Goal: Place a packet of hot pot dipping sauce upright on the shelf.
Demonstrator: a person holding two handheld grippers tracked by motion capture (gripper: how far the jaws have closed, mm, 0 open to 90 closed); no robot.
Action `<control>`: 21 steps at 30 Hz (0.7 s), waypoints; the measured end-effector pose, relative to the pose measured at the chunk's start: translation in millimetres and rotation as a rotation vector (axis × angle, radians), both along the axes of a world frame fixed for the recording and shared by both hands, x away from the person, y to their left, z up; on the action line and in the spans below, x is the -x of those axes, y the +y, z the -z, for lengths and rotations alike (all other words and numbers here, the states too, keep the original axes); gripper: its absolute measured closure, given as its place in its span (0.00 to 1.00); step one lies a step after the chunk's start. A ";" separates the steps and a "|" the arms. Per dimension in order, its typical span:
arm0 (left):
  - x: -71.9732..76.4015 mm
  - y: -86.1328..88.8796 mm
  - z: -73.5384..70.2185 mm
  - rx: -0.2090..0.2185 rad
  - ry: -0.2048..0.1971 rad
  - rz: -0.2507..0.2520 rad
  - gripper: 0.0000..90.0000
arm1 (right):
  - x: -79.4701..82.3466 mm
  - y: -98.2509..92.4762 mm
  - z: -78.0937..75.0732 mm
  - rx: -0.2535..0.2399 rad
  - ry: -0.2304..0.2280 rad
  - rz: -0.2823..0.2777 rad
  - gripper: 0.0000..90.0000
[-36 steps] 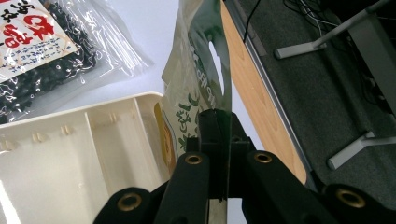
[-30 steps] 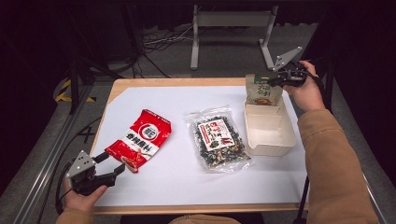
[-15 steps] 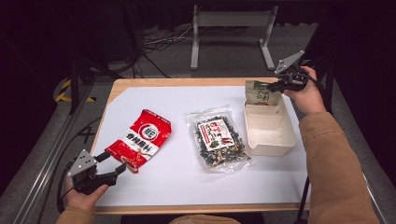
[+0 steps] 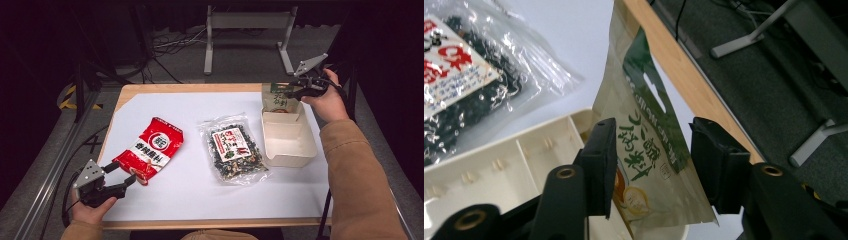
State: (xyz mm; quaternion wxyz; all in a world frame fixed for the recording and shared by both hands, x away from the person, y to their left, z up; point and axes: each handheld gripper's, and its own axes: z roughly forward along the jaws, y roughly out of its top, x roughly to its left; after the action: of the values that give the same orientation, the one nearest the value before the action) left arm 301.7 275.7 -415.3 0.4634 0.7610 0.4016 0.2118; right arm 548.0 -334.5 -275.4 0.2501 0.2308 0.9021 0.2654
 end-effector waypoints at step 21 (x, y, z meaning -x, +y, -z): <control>-16.0 -9.5 -4.9 0.028 -0.007 0.045 0.27 | 59.2 27.2 -30.5 -0.213 -0.150 -0.015 0.40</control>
State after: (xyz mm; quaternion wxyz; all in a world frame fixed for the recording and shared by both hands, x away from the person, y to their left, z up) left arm 317.7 266.1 -410.4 0.4798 0.7626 0.3858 0.1984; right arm 488.8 -307.3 -245.0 0.2888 0.2290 0.8493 0.3779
